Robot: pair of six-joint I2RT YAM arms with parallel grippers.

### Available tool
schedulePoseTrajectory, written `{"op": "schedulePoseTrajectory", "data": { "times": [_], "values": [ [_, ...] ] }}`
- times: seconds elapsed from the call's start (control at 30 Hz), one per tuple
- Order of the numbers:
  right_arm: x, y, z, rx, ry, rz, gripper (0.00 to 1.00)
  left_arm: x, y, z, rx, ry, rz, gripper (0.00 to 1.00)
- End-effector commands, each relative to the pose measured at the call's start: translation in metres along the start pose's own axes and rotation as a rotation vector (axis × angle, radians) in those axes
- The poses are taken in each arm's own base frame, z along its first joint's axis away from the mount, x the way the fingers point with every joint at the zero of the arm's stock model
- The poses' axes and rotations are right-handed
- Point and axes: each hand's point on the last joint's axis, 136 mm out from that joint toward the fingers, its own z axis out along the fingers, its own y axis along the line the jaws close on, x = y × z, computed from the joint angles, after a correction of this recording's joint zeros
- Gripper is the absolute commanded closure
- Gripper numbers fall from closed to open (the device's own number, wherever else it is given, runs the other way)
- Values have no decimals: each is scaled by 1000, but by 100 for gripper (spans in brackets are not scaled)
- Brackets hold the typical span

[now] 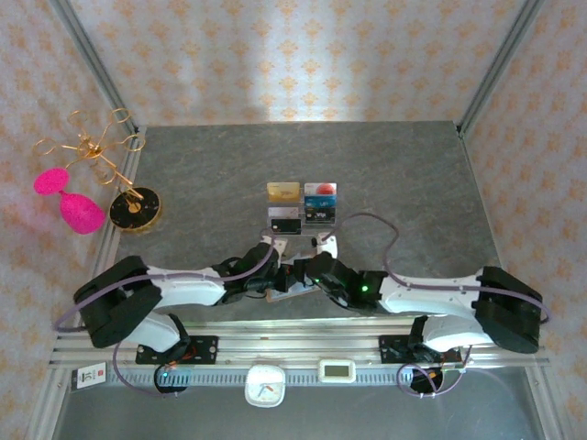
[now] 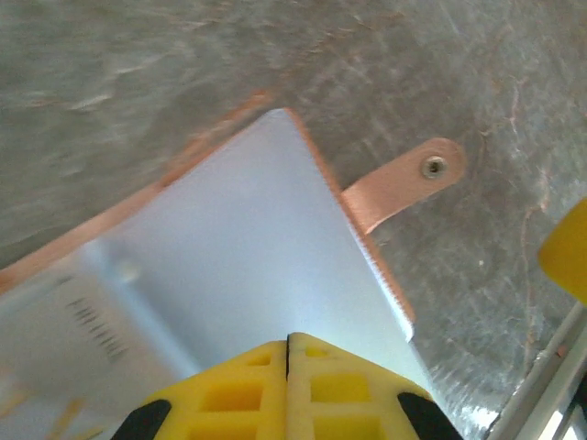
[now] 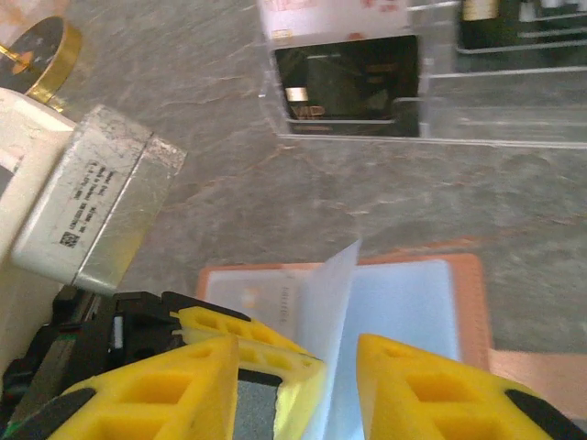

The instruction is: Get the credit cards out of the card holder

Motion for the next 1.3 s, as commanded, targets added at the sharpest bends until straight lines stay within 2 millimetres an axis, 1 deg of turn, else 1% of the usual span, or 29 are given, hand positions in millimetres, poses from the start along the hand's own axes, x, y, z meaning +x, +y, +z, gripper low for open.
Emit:
{"op": "schedulePoseTrajectory", "data": {
  "times": [0.0, 0.07, 0.17, 0.23, 0.3, 0.33, 0.4, 0.47, 0.5, 0.53, 0.63, 0.73, 0.87, 0.97, 1.07, 1.27],
  "values": [
    [-1, -21, -7, 62, -29, 47, 62, 5, -19, 16, 44, 54, 53, 95],
    [-6, -22, -14, 45, -40, 67, 62, 5, -18, 18, 38, 61, 57, 94],
    [-10, -23, -19, 31, -45, 77, 62, 0, -23, 13, 50, 45, 59, 90],
    [-15, -16, -21, 1, -42, 59, 62, -7, -26, 2, 53, 9, 53, 89],
    [-20, -6, -21, -39, -26, 30, 63, -17, -25, -17, 46, -60, 32, 87],
    [-22, 3, -21, -72, -11, 12, 65, -22, -21, -28, 29, -104, 20, 87],
    [-23, 20, -19, -150, 33, -13, 67, -23, -7, -46, -14, -159, -3, 90],
    [-20, 41, -16, -241, 100, -34, 71, -16, 15, -56, -62, -170, -36, 98],
    [-16, 48, -11, -268, 136, -42, 72, -11, 23, -58, -72, -161, -48, 100],
    [-11, 58, -8, -308, 179, -54, 73, -5, 31, -58, -83, -152, -62, 100],
    [4, 74, 5, -365, 287, -61, 75, 7, 48, -57, -109, -137, -69, 100],
    [22, 71, 22, -355, 389, -24, 79, 9, 59, -55, -139, -138, -65, 100],
    [36, 52, 38, -311, 448, 47, 80, 7, 66, -56, -170, -143, -53, 100],
    [43, 35, 45, -259, 464, 70, 80, 6, 65, -58, -168, -147, -40, 100],
    [46, 25, 49, -227, 465, 92, 80, 10, 70, -55, -180, -136, -38, 100],
    [54, 15, 57, -189, 481, 96, 79, 19, 81, -47, -215, -105, -39, 100]
  ]
}}
